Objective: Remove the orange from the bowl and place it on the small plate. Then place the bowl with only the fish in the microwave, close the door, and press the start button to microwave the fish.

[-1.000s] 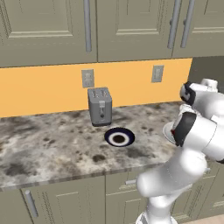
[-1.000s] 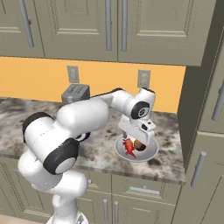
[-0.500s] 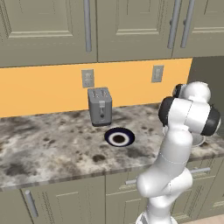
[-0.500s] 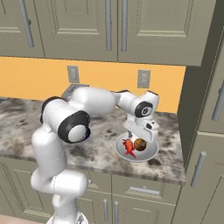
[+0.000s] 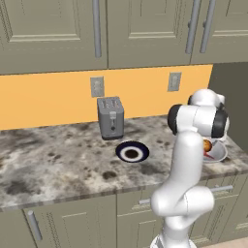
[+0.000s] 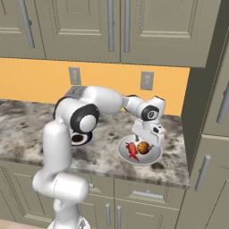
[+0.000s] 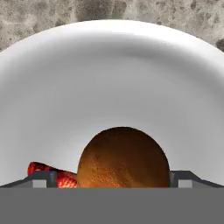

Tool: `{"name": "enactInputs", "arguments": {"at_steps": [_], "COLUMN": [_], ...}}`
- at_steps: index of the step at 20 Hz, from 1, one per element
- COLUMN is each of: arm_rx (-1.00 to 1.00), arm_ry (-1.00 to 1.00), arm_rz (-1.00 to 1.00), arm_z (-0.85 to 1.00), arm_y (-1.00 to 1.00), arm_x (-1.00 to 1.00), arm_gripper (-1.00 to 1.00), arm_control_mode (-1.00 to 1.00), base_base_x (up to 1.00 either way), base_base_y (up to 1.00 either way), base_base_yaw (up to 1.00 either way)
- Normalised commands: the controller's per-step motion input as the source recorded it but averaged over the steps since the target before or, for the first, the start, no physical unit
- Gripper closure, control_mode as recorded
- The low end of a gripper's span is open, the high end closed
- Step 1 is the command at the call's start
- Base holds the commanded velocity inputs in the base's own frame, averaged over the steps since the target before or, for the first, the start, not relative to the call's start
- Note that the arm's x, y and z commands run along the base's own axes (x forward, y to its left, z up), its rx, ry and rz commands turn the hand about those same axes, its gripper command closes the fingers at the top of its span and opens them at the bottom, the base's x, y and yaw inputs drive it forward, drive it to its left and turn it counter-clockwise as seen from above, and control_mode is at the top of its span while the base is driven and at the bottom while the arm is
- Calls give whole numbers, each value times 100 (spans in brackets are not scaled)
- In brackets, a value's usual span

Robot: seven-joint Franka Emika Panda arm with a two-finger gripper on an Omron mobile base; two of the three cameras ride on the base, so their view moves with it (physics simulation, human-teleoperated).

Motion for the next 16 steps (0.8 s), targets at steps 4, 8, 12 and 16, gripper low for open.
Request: {"name": "enactInputs", "arguments": {"at_steps": [4, 8, 12, 16], "arm_rx": [0, -1, -5, -6], "arm_ry": [1, 0, 0, 0], "arm_rz": [0, 0, 0, -1], "arm_z": [-29, -26, -26, -3], "arm_y": [-5, 0, 14, 32], "arm_x": [5, -26, -29, -34], "arm_gripper": [-100, -100, -100, 100], "arm_control_mode": [-100, -100, -100, -100], "base_base_x": [0, 0, 0, 0], "base_base_y": [0, 0, 0, 0], "base_base_yaw": [0, 0, 0, 0]}}
